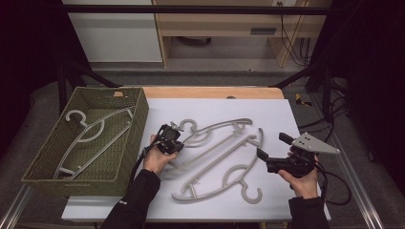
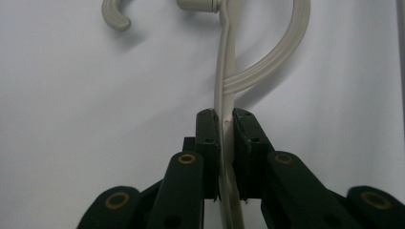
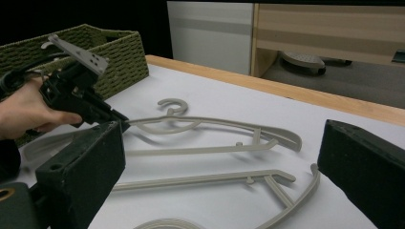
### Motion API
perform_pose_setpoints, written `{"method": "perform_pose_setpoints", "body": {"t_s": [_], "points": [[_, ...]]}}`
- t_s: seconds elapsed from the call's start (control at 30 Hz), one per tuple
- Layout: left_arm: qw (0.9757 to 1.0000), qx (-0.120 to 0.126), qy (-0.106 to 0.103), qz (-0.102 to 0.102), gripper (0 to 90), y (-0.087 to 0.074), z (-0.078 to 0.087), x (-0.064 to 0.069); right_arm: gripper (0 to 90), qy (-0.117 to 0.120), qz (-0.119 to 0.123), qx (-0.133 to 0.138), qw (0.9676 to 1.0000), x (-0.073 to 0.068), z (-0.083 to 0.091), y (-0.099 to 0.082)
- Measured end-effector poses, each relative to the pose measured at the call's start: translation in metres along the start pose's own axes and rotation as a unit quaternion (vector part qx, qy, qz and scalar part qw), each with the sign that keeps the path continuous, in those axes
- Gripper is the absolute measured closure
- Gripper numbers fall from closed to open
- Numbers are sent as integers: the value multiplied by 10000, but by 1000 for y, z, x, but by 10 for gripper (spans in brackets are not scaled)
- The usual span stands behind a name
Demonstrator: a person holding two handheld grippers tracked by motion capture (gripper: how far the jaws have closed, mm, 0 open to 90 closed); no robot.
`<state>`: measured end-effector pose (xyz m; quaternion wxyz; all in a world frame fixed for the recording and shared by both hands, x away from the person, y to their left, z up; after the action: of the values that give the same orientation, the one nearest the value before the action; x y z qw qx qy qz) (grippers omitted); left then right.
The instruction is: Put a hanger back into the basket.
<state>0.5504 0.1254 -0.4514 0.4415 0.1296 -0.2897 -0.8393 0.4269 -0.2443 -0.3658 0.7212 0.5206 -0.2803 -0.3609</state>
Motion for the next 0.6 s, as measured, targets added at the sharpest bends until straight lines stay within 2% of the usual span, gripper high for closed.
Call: {"method": "perform_pose_setpoints", "body": {"t_s": [0.03, 0.07, 0.1, 0.13, 0.17, 0.2, 0.23, 0.27, 0.3, 0.33, 0.43, 0.47, 0.57, 0.6], "points": [[10000, 0, 0, 0, 816, 0, 0, 0, 24, 0, 0, 0, 10000, 0, 0, 0], [9998, 159, -30, 69, 816, 1, 5, -1, 24, -6, 3, -2, 10000, 0, 0, 0], [9990, 351, -190, 214, 818, 2, 12, -3, 24, -4, -8, 4, 10000, 0, 0, 0], [9990, 351, -190, 214, 820, 2, 12, -3, 24, -16, -22, 6, 10000, 0, 0, 0], [9985, 483, -191, 168, 823, 4, 20, -2, 24, -22, -22, 6, 10000, 0, 0, 0], [9984, 501, -223, 119, 827, 5, 23, -1, 24, -22, -25, 8, 10000, 0, 0, 0], [9982, 592, -98, 44, 831, 5, 26, 1, 24, -20, -19, 8, 10000, 0, 0, 0], [9981, 608, 57, -4, 831, 6, 27, 3, 24, -1, -8, 0, 10000, 0, 0, 0], [9987, 511, 1, -55, 831, 7, 28, 2, 24, 5, -13, 8, 10000, 0, 0, 0], [9983, 579, 27, -34, 831, 6, 27, 2, 24, 3, -9, 2, 10000, 0, 0, 0], [9986, 518, -49, 36, 830, 6, 24, 0, 24, 5, -9, 4, 10000, -1, 0, 0], [9985, 511, -122, 154, 829, 4, 21, -3, 24, 3, -17, 12, 10000, 0, 0, 1], [9984, 488, -140, 243, 827, 4, 19, -6, 24, 4, 1, -1, 10000, 0, 0, 0], [9987, 436, -47, 266, 825, 3, 15, -6, 24, 3, 0, 2, 10000, 0, 0, 0]]}}
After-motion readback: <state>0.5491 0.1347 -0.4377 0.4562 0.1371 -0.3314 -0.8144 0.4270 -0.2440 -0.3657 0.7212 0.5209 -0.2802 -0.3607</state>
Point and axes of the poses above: each handheld gripper's, and its own axes: z roughly backward along the jaws, y roughly out of its top, x roughly to its right, the point moved 1 cm from there along -z, roughly forward along the jaws, and after that the axes turned 6 degrees about z, right-handed, at the moved point
